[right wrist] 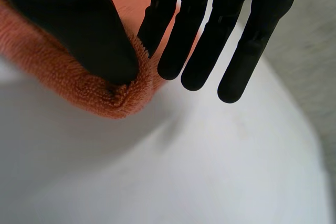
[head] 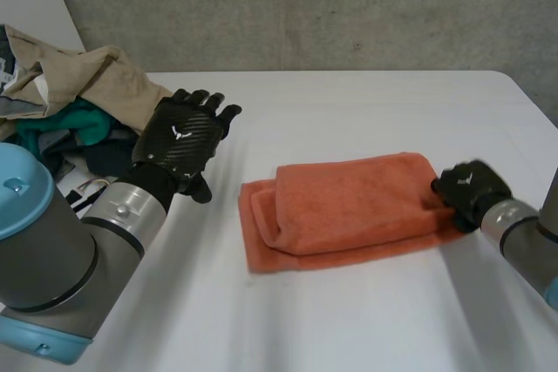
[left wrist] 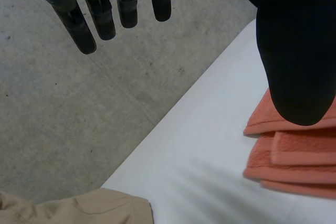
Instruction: Fold the laundry.
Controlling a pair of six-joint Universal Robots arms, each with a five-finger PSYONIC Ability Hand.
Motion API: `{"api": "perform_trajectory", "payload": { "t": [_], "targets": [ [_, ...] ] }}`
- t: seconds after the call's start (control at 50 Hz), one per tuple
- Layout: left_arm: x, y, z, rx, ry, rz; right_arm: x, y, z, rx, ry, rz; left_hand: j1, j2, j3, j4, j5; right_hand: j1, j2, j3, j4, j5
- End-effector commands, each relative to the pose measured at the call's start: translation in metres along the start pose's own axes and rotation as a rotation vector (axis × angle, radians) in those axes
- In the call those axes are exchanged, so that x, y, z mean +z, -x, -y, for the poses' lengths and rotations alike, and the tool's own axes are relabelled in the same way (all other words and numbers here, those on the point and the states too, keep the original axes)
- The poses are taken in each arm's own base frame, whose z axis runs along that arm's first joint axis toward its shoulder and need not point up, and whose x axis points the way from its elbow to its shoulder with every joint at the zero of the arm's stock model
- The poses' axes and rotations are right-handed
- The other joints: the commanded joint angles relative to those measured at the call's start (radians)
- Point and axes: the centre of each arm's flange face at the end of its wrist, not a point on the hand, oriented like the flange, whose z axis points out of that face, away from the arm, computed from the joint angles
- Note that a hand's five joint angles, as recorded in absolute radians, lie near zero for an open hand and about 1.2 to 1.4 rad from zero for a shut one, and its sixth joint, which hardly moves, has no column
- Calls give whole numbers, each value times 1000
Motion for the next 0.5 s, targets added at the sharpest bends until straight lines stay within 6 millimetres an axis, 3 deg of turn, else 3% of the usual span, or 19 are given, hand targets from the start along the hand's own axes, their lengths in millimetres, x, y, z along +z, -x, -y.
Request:
{"api": "perform_trajectory", "payload": {
  "t": [0.02,0.06,0.08,0.14,0.16,0.2,0.22,0.3,0.38,0.46,0.5],
  "targets": [
    [-3,2,1,0,3,7,-9,-2,75,-75,-266,-103,-14,-33,-39,-27,-52,301,217,211,201,242],
    [-4,4,4,1,-1,14,-19,10,99,-97,-344,-84,-14,-33,-39,-27,-52,301,217,211,201,242],
    [-5,5,5,1,-5,16,-24,27,116,-114,-400,-47,-14,-33,-39,-27,-52,301,217,211,201,242],
    [-8,7,7,2,-10,24,-36,60,133,-141,-474,42,-14,-33,-39,-27,-52,301,217,211,201,242],
    [-9,7,6,1,-7,24,-43,90,139,-170,-526,139,-14,-33,-39,-27,-52,301,217,211,201,242],
    [-11,8,6,0,-5,28,-55,123,142,-195,-573,261,-14,-33,-39,-27,-52,301,217,211,201,242],
    [-12,8,6,0,-4,29,-65,150,140,-211,-603,363,-14,-33,-39,-27,-52,301,217,211,201,242],
    [-13,10,2,-4,9,33,-71,190,121,-229,-586,526,-14,-33,-39,-27,-52,301,217,211,201,242],
    [-12,11,3,-5,4,39,-65,191,116,-210,-526,513,-13,-32,-38,-26,-52,261,177,171,162,203],
    [-7,11,10,-42,-25,40,-64,175,126,-128,-494,442,-1,-20,-27,-15,-40,-910,-994,-1000,-1010,-969],
    [-4,12,15,-68,-44,42,-63,163,129,-75,-484,422,2,-17,-24,-12,-37,-921,-1005,-1011,-1020,-979]
  ]
}}
